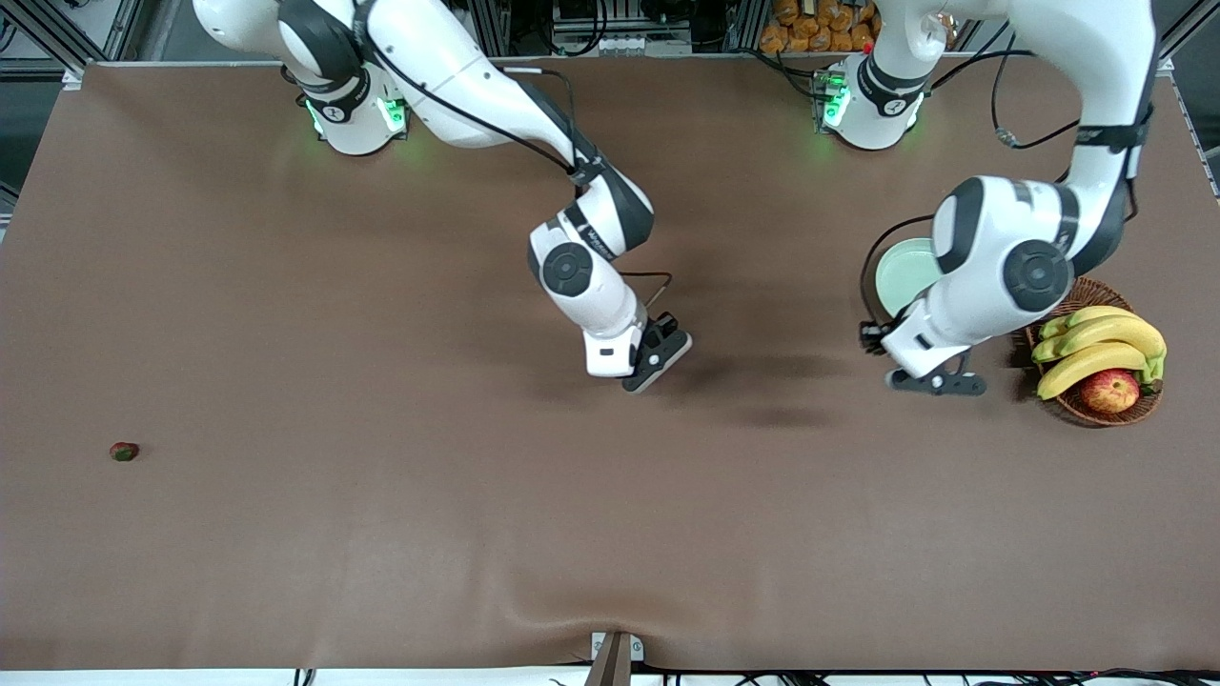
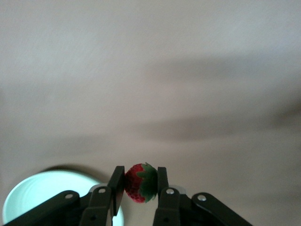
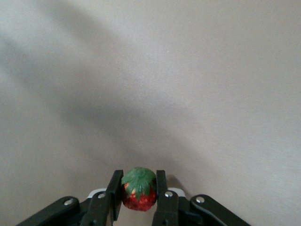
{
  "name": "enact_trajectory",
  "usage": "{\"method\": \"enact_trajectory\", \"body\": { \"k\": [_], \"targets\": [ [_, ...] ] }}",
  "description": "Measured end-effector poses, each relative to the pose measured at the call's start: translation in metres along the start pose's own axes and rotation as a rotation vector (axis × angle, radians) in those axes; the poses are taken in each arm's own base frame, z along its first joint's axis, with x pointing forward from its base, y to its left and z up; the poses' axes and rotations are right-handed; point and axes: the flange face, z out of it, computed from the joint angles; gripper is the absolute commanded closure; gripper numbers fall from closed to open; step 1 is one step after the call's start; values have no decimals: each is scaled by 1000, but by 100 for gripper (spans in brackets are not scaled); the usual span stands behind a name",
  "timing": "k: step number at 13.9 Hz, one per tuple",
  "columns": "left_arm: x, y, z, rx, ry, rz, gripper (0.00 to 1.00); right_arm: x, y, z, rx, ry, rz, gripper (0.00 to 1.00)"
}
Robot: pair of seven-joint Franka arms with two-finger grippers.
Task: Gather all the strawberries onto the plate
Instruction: 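Carry the strawberry to the plate while the right gripper sets another down, then release the strawberry onto the plate while the right gripper reaches the last strawberry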
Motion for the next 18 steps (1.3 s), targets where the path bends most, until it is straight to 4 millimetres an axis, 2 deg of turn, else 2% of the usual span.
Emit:
{"method": "enact_trajectory", "body": {
  "k": [1,2,3,5,7,9,10,11,12,13,15,18],
  "targets": [
    [-11,-18,5,-5,-15,5,100,-2,-3,8,-3,4,5,10],
    [-20,-35,10,-10,-29,9,100,-1,-3,10,-7,10,3,0],
    [-30,-54,16,-17,-43,13,100,1,-2,8,-13,15,-2,0],
    [-43,-74,32,-26,-74,7,100,9,7,-1,-36,30,-12,0],
    [-56,-79,51,-30,-99,-4,99,16,21,-15,-56,13,-9,0],
    [-64,-78,65,-32,-124,-4,93,23,45,-42,-84,-50,10,0],
    [-67,-82,70,-34,-134,-9,83,27,62,-61,-102,-94,27,0],
    [-69,-87,76,-37,-139,-7,64,29,86,-85,-128,-142,54,0],
    [-70,-93,81,-41,-144,2,34,29,115,-110,-161,-191,92,0],
    [-70,-97,86,-43,-149,4,0,26,151,-136,-201,-235,140,0],
    [-70,-99,92,-45,-155,9,0,17,222,-178,-280,-270,239,0],
    [-66,-95,89,-42,-143,18,0,-18,327,-218,-361,-280,398,0]
  ]
}}
